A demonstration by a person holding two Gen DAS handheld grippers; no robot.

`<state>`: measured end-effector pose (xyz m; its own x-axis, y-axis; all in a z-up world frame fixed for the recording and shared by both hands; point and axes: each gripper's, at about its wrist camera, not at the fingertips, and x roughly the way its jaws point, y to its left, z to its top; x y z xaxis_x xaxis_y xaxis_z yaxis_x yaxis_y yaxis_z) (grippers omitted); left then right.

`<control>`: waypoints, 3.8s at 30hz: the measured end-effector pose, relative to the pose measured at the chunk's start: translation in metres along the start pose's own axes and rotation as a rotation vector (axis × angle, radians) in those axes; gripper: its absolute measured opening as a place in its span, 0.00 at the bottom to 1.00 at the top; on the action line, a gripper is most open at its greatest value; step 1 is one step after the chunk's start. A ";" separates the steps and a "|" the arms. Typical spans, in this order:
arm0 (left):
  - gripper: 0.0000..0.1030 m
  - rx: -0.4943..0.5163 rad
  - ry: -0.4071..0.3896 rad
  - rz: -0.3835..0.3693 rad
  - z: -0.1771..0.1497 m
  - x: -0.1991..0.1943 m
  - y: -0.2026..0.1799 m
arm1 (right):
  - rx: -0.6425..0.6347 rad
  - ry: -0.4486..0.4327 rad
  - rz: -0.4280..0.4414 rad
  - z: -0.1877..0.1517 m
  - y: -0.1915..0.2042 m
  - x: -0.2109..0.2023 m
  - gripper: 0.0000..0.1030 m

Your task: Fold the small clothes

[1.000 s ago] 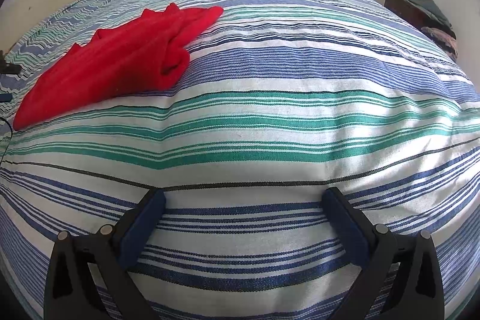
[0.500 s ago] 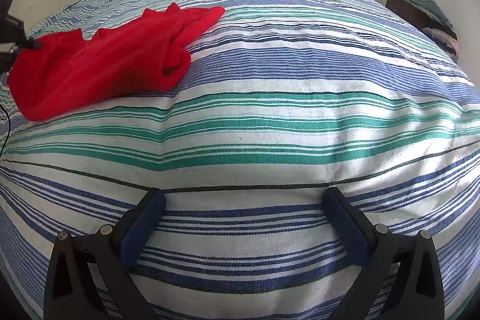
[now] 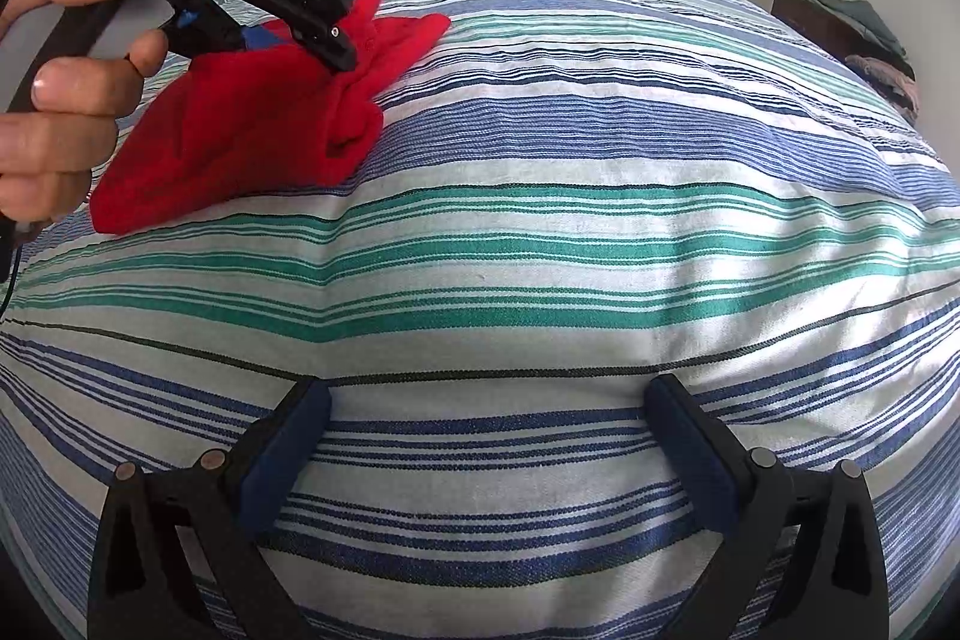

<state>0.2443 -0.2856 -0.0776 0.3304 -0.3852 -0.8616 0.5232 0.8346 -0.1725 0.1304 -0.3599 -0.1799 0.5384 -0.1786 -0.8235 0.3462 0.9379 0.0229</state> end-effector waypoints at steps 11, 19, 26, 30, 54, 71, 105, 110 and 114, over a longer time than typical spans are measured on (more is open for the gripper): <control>0.86 -0.253 -0.260 0.304 -0.086 -0.164 0.200 | 0.001 0.000 -0.002 -0.001 0.002 0.000 1.00; 0.88 -0.495 -0.380 0.412 -0.155 -0.254 0.260 | 0.002 -0.001 -0.004 -0.001 0.003 0.000 1.00; 0.88 -0.481 -0.383 -0.064 -0.156 -0.290 0.159 | -0.001 -0.004 -0.010 -0.003 0.005 -0.001 1.00; 0.93 -0.366 -0.394 -0.350 -0.136 -0.324 0.088 | 0.002 -0.006 -0.006 -0.003 0.004 -0.002 1.00; 0.95 -0.577 -0.367 0.325 -0.183 -0.269 0.213 | 0.015 -0.084 0.341 0.122 0.051 -0.052 0.91; 0.95 -0.515 -0.288 0.328 -0.201 -0.237 0.205 | 0.228 0.195 0.431 0.098 0.019 0.031 0.25; 0.95 -0.214 -0.146 -0.146 -0.167 -0.314 0.086 | 0.180 -0.008 0.211 0.156 -0.031 0.010 0.66; 0.97 -0.129 -0.180 -0.496 -0.163 -0.380 0.035 | 0.217 -0.128 0.188 0.124 -0.051 -0.056 0.66; 0.99 -0.159 -0.155 -0.819 -0.149 -0.402 0.009 | 0.195 -0.242 0.256 0.120 -0.031 -0.119 0.71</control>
<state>-0.0009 -0.0643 0.1963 0.0050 -0.9320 -0.3625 0.5312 0.3096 -0.7887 0.1475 -0.4039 -0.0147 0.7836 -0.0330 -0.6204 0.3038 0.8914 0.3363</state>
